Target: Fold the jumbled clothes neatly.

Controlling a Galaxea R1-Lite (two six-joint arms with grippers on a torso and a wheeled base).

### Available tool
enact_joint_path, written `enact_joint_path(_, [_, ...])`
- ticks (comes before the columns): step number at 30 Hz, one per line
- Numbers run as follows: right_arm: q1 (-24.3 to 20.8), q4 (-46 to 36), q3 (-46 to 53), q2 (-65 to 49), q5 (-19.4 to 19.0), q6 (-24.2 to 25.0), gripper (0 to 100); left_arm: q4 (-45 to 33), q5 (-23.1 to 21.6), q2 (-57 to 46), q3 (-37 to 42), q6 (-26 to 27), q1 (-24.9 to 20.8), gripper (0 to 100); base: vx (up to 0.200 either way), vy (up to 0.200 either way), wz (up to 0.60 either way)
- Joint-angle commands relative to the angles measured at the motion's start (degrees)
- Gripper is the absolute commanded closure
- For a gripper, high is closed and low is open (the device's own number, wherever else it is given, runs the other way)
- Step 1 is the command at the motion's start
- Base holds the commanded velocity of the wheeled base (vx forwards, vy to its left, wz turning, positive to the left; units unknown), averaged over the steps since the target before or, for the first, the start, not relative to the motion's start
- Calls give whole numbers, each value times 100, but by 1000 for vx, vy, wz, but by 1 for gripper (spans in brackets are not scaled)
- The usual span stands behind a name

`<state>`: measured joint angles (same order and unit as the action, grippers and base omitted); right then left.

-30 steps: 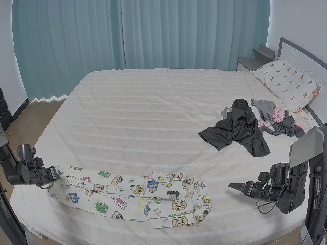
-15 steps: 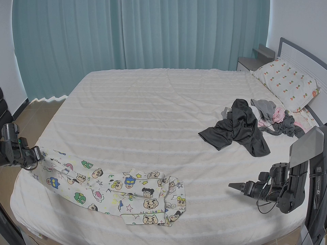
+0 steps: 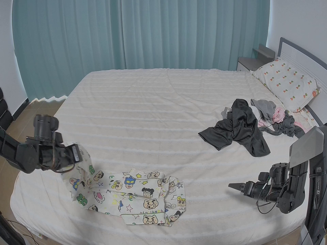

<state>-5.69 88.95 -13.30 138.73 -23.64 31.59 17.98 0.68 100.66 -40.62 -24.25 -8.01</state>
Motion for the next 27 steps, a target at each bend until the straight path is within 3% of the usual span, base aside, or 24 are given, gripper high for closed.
enact_joint_path(1, [-11, 52, -6, 23, -1, -3, 0, 21, 881, 323, -412, -810, -1818, 100, 0, 0, 0])
enact_joint_path(18, [-11, 52, -6, 40, -1, -3, 0, 39, 907, 1597, -1431, -2031, -2873, 100, 0, 0, 0])
enact_joint_path(27, [-11, 52, -6, 49, -1, -12, 0, 56, 934, 1923, -1677, -2093, -3242, 100, 0, 0, 0])
